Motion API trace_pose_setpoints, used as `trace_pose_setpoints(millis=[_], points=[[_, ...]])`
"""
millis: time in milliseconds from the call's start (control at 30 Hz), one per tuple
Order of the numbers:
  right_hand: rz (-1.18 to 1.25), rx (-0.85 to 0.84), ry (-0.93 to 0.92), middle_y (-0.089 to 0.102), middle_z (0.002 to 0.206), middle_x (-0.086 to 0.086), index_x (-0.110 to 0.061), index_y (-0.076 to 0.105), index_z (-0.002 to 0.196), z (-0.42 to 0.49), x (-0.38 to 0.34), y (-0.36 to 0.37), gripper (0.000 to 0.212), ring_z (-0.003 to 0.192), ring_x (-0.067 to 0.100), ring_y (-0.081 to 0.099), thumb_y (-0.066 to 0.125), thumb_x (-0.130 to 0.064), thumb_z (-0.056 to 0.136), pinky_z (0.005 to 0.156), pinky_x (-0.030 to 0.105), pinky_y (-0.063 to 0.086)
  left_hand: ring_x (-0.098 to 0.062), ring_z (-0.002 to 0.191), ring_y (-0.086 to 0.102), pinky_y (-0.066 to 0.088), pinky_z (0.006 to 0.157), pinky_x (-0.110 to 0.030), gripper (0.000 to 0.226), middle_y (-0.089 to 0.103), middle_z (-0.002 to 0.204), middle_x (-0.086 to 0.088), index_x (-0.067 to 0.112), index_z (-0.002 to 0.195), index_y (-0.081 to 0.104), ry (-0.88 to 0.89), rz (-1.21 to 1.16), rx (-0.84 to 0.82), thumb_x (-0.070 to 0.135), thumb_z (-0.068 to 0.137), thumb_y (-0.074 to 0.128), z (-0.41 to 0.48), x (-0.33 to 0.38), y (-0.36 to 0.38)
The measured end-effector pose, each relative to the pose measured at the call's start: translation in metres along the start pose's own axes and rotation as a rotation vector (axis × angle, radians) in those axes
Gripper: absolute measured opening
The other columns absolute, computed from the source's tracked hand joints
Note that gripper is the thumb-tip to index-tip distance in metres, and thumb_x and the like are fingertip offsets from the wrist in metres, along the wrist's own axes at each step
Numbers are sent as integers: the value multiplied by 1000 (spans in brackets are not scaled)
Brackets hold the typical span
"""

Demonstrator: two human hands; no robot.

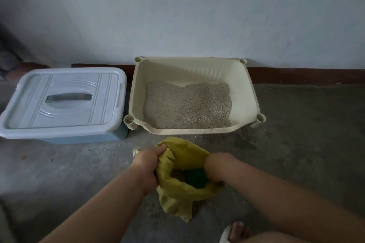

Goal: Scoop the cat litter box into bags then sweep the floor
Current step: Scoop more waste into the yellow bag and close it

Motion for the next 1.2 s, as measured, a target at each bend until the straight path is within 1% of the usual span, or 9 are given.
trace_pose_setpoints(millis=[167, 233, 333, 400, 500, 600, 800, 967, 1200], points=[[227, -5, -89, 55, 129, 18, 0, 55, 125, 20, 3, 33, 32, 119, 37, 53, 41, -8, 97, 99, 47, 43, -44, 107, 61, 45, 94, -57, 34, 66, 112, -31, -5, 113, 64, -202, -221, -257, 19, 93, 52, -28, -58, 47], [338, 34, -119, 56, 128, 19, 0, 55, 124, 16, -2, 37, 32, 119, 36, 52, 41, -8, 97, 98, 45, 44, -42, 108, 59, 43, 97, -56, 39, 66, 112, -27, -7, 113, 63, -198, -251, -317, 18, 84, 56, -33, -68, 59], [413, 130, -157, 60, 123, 15, -5, 58, 123, 12, -8, 32, 32, 115, 30, 56, 50, -16, 95, 95, 36, 45, -35, 92, 62, 44, 98, -51, 47, 68, 94, -21, -4, 110, 65, -153, -236, -341, 21, 70, 62, -33, -63, 62], [518, 138, -226, 62, 122, 15, -7, 61, 121, 19, -11, 34, 31, 115, 29, 57, 51, -22, 95, 96, 35, 45, -36, 96, 61, 45, 96, -51, 49, 66, 103, -22, -3, 113, 64, -138, -239, -356, 24, 73, 61, -35, -50, 60], [617, 149, -260, 69, 97, 9, -13, 70, 100, 18, -1, 26, 25, 93, 23, 65, 58, -33, 91, 78, 28, 51, -38, 88, 68, 47, 90, -52, 37, 69, 100, -23, -4, 99, 71, -80, -253, -363, 27, 87, 55, -33, -24, 47], [658, 209, -272, 60, 73, 0, -21, 69, 80, 10, 17, 6, 25, 69, 14, 58, 63, -43, 87, 59, 20, 42, -39, 85, 69, 48, 88, -54, 33, 71, 91, -23, -1, 93, 73, 28, -227, -286, 25, 91, 52, -24, 2, 24], [726, 305, -300, 56, 63, -14, -23, 72, 109, -4, 39, -22, 28, 54, -1, 48, 62, -40, 89, 58, 16, 39, -30, 77, 66, 53, 64, -41, 37, 69, 87, -16, 6, 117, 64, 148, -157, 24, 26, 86, 63, 7, 33, -35], [720, 379, -294, 56, 64, -17, -21, 70, 114, -11, 54, -31, 29, 54, -2, 49, 60, -36, 91, 58, 15, 39, -33, 79, 66, 57, 56, -41, 36, 68, 94, -19, 5, 118, 62, 141, -158, 13, 27, 91, 59, 16, 38, -33], [588, 429, -277, 59, 68, -12, -26, 71, 110, -7, 54, -31, 29, 56, 1, 48, 57, -42, 90, 62, 26, 43, -31, 77, 66, 56, 56, -40, 35, 68, 91, -17, 5, 120, 62, 158, -151, 3, 27, 92, 58, 21, 42, -24]])
Point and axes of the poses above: each hand's wrist, its own z-axis towards the middle knuckle, its own y-axis out of the palm, x = y × z, the point moved 6 cm from there along z, towards the middle knuckle
